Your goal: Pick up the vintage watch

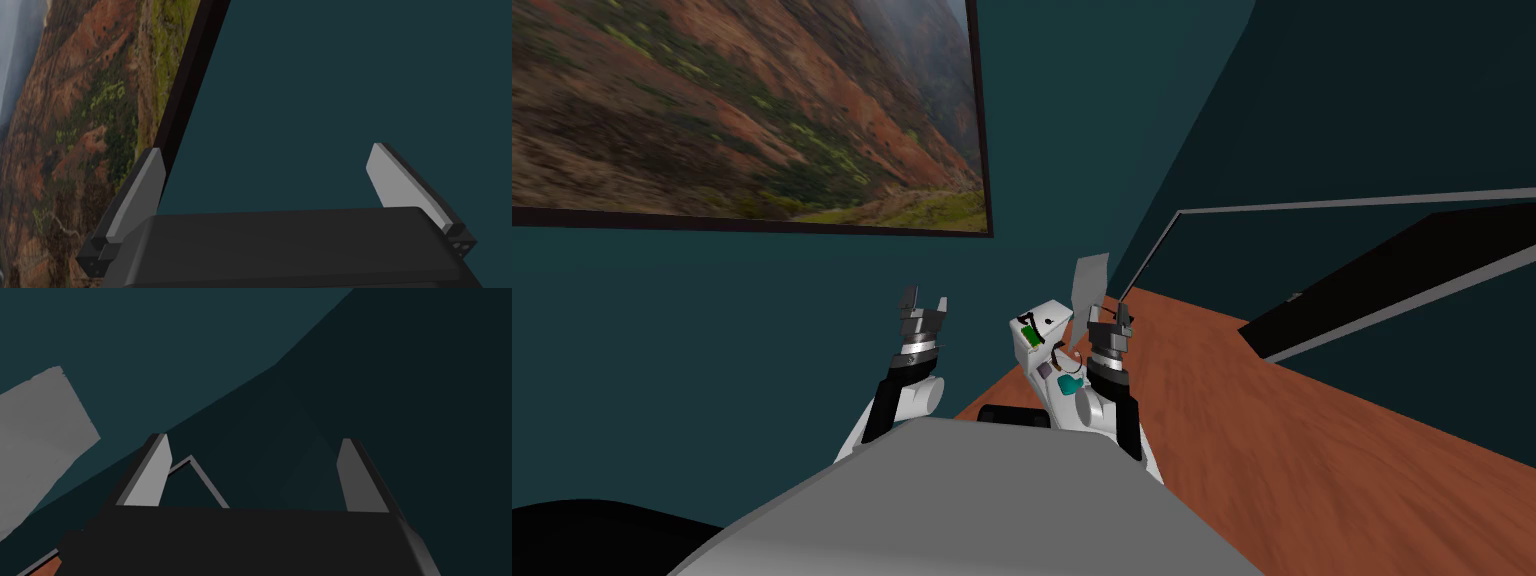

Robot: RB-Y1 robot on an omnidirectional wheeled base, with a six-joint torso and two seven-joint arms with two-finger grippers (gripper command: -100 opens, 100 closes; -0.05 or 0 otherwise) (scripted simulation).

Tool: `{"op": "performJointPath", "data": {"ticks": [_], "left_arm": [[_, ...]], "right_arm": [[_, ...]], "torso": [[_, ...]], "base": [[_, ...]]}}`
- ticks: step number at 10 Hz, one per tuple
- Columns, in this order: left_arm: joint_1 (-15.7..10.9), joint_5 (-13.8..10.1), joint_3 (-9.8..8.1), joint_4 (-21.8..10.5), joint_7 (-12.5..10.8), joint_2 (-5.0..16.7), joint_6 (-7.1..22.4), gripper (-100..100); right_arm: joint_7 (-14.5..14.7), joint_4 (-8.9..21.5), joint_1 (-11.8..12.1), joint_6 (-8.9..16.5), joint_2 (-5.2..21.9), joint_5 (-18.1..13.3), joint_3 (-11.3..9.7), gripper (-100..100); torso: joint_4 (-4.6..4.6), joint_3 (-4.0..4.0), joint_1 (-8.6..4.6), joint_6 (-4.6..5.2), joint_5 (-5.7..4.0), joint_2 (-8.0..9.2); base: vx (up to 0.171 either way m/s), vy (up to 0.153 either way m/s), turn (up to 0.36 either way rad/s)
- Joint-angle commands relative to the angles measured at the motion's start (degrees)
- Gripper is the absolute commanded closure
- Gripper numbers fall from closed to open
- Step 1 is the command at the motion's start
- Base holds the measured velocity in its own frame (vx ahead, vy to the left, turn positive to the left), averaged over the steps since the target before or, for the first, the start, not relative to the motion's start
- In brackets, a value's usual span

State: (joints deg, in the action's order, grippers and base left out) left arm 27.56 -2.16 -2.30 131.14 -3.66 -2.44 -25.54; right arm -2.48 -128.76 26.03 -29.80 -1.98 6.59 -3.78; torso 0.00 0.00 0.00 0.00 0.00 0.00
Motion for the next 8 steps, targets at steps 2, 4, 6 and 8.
{"op": "performJointPath", "data": {"ticks": [2,4,6,8], "left_arm": [[0.0,0.0,0.00,0.0,0.0,0.0,0.0,0],[0.0,0.0,0.00,0.0,0.0,0.0,0.0,0],[0.0,0.0,0.00,0.0,0.0,0.0,0.0,0],[0.0,0.0,0.00,0.0,0.0,0.0,0.0,0]], "right_arm": [[0.4,1.4,-0.2,0.1,4.1,-1.3,-0.9,-100],[0.9,3.4,-0.5,0.3,7.7,-3.1,-2.2,-100],[1.3,4.7,-0.7,0.4,10.7,-4.3,-3.1,-100],[1.7,6.1,-0.9,0.5,13.3,-5.6,-4.0,-100]], "torso": [[0.00,-0.01,-0.06,0.00,-0.01,-0.01],[0.00,0.00,-0.03,0.00,-0.01,0.00],[0.00,0.00,-0.04,0.00,-0.01,0.01],[0.00,0.01,-0.05,-0.01,-0.01,0.03]], "base": [[0.000,-0.009,0.004],[-0.002,-0.002,0.007],[-0.002,-0.002,0.007],[-0.007,-0.007,0.024]]}}
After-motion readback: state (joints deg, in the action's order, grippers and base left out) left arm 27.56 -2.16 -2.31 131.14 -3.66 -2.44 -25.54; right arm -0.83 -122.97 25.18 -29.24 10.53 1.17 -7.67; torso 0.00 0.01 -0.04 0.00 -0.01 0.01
